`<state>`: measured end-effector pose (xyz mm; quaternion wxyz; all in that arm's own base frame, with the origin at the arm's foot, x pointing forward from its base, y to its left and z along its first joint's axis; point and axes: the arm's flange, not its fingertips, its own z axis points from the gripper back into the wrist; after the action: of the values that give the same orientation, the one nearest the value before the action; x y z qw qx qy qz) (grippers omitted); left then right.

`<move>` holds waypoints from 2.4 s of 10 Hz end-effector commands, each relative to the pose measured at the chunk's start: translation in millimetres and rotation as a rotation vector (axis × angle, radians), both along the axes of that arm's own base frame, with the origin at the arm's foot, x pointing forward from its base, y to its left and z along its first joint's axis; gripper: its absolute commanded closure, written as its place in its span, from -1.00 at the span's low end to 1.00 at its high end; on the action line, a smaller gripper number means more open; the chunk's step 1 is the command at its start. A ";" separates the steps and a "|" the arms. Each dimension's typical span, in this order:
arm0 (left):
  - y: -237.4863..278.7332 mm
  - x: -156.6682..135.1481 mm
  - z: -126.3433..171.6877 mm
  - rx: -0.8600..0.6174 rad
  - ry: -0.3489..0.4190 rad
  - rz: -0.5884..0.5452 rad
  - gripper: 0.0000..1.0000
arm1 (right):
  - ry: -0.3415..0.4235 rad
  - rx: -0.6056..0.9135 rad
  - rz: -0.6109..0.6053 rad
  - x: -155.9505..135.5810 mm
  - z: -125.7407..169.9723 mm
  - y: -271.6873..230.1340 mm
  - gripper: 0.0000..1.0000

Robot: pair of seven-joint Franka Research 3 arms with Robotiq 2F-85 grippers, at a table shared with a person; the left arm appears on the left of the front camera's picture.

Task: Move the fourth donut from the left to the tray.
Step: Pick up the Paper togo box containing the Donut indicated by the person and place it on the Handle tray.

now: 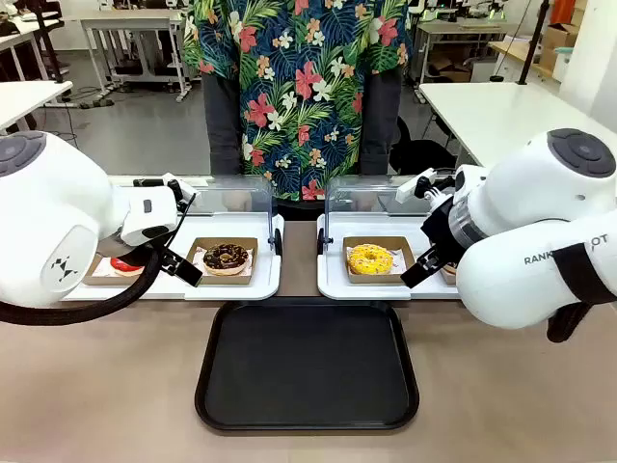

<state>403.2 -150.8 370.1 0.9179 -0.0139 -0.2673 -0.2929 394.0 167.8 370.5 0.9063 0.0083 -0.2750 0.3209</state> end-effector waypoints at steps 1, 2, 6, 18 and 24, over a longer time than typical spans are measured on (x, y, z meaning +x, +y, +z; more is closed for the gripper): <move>0.0 0.0 0.2 0.000 0.000 0.000 -1.00 | 0.000 0.000 0.000 0.0 0.0 0.0 -1.00; 0.0 0.0 0.2 0.000 0.000 0.000 -1.00 | 0.000 0.000 0.000 0.0 0.0 0.0 -1.00; 0.0 0.0 0.2 0.000 0.000 0.000 -1.00 | 0.000 0.000 0.000 0.0 0.0 0.0 -1.00; 216.4 11.6 143.0 -0.375 0.016 -0.225 -1.00 | -0.042 0.403 0.122 2.1 163.2 -191.9 -1.00; 313.2 11.2 127.0 -0.542 -0.142 -0.367 -1.00 | -0.146 0.573 0.204 -26.3 163.5 -314.1 -1.00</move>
<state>399.9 155.0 499.7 0.8028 -0.2715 -0.3867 -0.3636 366.1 -140.0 535.3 0.8201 0.2537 -0.4076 0.3114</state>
